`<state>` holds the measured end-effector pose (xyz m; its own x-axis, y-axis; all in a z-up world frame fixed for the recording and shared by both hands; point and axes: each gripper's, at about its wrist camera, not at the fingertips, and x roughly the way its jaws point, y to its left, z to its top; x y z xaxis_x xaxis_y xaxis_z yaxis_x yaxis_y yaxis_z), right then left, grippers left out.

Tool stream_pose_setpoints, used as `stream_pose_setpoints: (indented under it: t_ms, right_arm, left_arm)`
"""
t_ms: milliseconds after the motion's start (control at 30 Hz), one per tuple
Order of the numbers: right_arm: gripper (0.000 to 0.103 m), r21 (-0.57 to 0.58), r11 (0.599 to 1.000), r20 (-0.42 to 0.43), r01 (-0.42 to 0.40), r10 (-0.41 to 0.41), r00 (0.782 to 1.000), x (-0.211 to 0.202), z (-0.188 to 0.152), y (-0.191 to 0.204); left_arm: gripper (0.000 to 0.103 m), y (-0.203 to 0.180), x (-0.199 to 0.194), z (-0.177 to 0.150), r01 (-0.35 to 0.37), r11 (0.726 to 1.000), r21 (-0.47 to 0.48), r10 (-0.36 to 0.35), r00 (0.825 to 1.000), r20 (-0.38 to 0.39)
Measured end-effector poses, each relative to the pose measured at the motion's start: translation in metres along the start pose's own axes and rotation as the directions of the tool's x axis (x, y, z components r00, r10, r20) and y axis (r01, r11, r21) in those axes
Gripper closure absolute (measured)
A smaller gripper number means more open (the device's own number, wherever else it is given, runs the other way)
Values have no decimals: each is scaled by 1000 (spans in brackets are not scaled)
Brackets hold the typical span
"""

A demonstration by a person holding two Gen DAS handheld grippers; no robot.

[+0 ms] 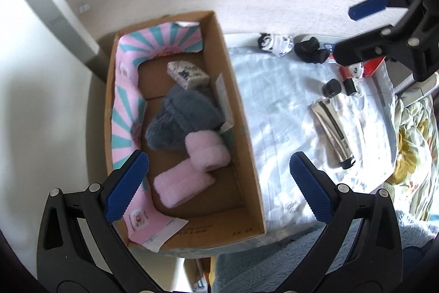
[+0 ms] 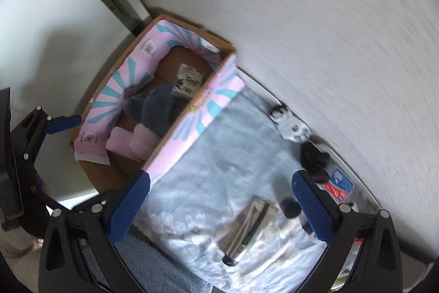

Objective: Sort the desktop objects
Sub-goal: 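Move left gripper to the white panda sock while right gripper approaches red juice box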

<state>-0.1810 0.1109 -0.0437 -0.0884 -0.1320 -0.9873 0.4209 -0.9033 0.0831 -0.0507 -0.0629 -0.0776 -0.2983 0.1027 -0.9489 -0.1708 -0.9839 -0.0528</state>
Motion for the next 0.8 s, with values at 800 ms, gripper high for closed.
stream_pose_setpoints:
  t_ms: [800]
  right_arm:
    - [0,385,919,73,82,-118,990,-58,-158,-154]
  left_arm:
    - [0,-99,20,56,99,979,180,-101,995,4]
